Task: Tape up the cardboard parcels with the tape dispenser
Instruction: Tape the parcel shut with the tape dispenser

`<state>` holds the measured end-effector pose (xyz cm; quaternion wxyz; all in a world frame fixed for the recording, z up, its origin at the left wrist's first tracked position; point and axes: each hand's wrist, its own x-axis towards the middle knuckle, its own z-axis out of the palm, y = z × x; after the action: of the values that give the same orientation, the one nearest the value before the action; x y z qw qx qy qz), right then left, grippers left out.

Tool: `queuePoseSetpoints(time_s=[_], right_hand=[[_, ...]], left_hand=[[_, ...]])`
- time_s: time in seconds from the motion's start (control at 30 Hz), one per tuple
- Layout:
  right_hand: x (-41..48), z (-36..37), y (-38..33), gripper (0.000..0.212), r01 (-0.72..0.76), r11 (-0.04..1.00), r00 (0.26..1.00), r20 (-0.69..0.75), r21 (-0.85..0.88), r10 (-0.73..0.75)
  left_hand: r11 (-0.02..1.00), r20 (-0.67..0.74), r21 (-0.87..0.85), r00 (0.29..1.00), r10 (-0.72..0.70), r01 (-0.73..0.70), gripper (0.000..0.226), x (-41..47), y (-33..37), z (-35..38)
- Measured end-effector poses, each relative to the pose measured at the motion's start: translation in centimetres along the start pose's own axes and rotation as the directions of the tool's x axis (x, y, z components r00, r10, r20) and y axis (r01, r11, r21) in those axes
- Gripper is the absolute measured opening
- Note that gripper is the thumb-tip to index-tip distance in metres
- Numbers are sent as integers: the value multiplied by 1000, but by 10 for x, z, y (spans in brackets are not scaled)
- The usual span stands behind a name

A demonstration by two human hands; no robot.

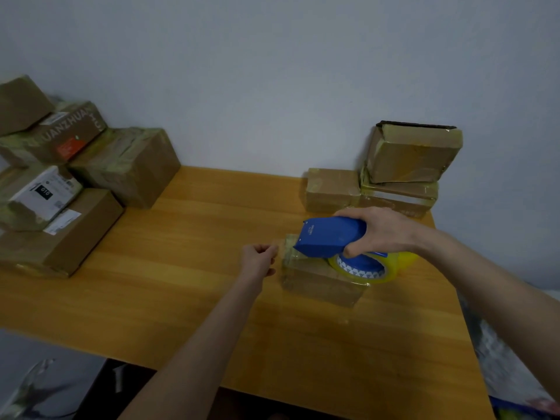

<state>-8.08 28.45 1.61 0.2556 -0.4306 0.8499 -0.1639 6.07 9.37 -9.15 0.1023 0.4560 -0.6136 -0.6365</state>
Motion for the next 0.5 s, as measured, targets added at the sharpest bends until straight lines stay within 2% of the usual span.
queuePoseSetpoints(time_s=[0.13,0.3,0.37,0.5], right_hand=[[4,-7,0,65,4,1000,1000,10,26,-4],[3,-1,-2,56,-4,999,999,32,46,3],[3,-5,-4,56,7,996,999,45,91,-11],[2,-11,-12,55,3,978,1000,-2,210,-2]], left_hand=[[999,37,-41,999,-9,10,3,4,4,-1],[998,41,-46,999,-36,38,9,5,1,0],[999,31,-29,999,-19,20,5,6,3,0],[1000,26,29,1000,4,-5,11,7,4,5]])
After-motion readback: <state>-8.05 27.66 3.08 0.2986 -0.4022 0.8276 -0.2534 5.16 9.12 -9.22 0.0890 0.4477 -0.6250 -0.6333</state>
